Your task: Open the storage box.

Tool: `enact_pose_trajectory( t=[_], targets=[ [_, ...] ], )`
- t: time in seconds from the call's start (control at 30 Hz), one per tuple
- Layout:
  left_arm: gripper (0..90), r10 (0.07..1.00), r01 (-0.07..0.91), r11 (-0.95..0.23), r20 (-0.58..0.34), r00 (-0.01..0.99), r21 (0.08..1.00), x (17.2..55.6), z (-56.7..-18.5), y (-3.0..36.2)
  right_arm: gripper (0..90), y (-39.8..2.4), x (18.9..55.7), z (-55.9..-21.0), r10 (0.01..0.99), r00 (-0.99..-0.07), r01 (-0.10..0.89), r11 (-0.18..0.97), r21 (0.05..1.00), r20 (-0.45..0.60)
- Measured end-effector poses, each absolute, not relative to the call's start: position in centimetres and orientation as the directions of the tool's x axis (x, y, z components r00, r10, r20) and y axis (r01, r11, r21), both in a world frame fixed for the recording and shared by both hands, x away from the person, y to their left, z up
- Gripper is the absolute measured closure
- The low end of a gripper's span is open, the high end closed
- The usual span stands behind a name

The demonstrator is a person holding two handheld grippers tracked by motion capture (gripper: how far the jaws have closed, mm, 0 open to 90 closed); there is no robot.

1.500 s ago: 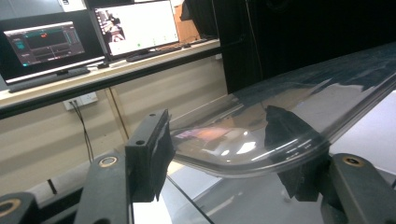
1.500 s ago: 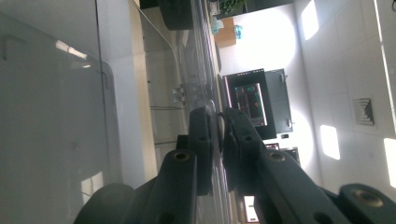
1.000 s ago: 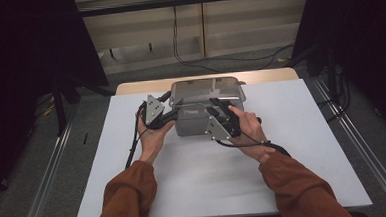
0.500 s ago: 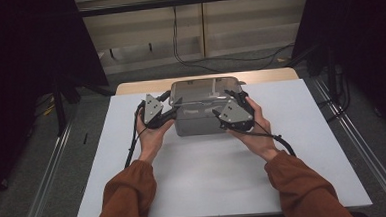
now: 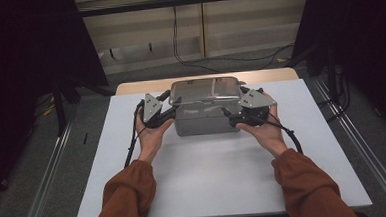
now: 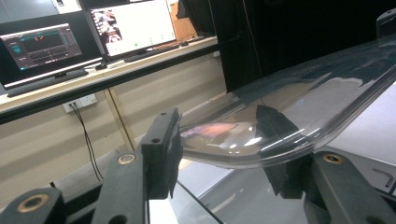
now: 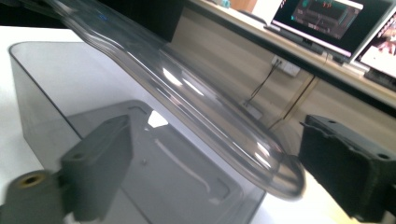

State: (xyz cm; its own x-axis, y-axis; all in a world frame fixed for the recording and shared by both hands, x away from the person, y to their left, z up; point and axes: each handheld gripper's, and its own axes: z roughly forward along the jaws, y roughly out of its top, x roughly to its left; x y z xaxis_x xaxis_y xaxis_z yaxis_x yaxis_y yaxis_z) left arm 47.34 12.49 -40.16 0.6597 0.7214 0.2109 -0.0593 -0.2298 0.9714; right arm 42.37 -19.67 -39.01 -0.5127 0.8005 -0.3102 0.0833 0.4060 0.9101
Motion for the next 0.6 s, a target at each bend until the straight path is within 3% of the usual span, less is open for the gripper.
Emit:
enact_pose_trajectory(
  t=[0.2,0.3,0.4,0.5,0.6],
  targets=[
    [51.7,0.722,-0.057,-0.231,0.211,0.659,0.971,47.4,-40.0,12.5,7.1,-21.0,43.4,-39.5,0.815,-0.516,0.110,0.370,0.923,-0.265],
    [51.8,0.726,-0.055,-0.230,0.209,0.656,0.972,47.5,-39.9,12.5,17.6,-21.5,43.9,-39.4,0.820,-0.518,0.091,0.335,0.938,-0.243],
    [52.1,0.726,-0.050,-0.228,0.204,0.657,0.972,47.5,-39.9,12.6,18.4,-21.4,44.1,-39.5,0.826,-0.503,0.078,0.334,0.939,-0.252],
    [52.2,0.727,-0.048,-0.226,0.201,0.657,0.973,47.5,-39.9,12.5,27.9,-21.5,44.4,-39.5,0.832,-0.498,0.059,0.314,0.947,-0.245],
    [52.3,0.728,-0.047,-0.223,0.198,0.656,0.974,47.6,-39.8,12.5,30.2,-21.7,44.6,-39.3,0.834,-0.496,0.053,0.308,0.950,-0.243]
  ],
)
